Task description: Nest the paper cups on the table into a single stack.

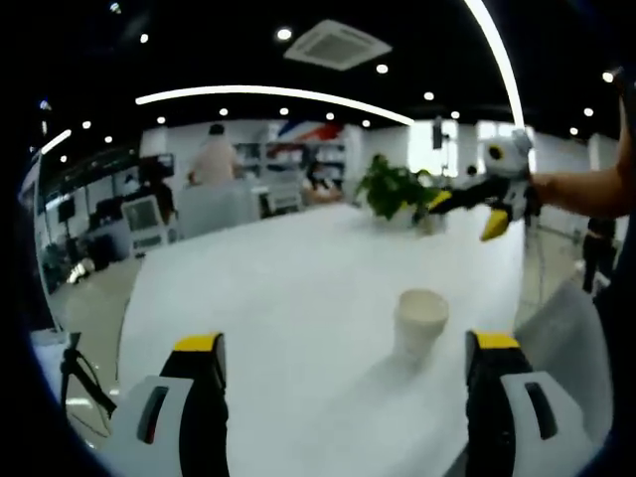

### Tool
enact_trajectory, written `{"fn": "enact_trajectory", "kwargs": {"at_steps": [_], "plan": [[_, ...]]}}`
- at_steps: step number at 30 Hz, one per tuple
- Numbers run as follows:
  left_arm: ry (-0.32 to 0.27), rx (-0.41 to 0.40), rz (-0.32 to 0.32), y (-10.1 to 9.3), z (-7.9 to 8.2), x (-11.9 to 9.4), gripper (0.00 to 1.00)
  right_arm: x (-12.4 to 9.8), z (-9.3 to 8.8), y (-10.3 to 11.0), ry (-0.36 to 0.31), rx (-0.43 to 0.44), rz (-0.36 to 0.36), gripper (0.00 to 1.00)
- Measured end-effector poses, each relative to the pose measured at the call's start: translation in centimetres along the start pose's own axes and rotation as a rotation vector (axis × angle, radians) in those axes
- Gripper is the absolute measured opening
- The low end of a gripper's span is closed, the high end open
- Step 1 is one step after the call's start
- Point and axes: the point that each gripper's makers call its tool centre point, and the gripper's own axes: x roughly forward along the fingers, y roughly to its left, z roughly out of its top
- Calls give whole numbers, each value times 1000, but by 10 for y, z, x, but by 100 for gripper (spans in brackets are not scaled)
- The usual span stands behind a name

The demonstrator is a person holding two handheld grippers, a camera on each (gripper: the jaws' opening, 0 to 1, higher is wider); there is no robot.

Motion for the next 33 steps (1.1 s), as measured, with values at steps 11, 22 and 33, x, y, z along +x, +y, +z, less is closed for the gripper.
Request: {"fn": "enact_trajectory", "kwargs": {"at_steps": [11,22,33], "plan": [[-6,-34,-53,-19,-17,2,99,-19,-30,-9,-101,96,-104,100],[21,-15,-44,-18,-25,5,99,-22,-41,-15,-140,95,-186,100],[93,31,-120,-38,-49,37,97,8,-82,2,-63,94,-127,99]]}}
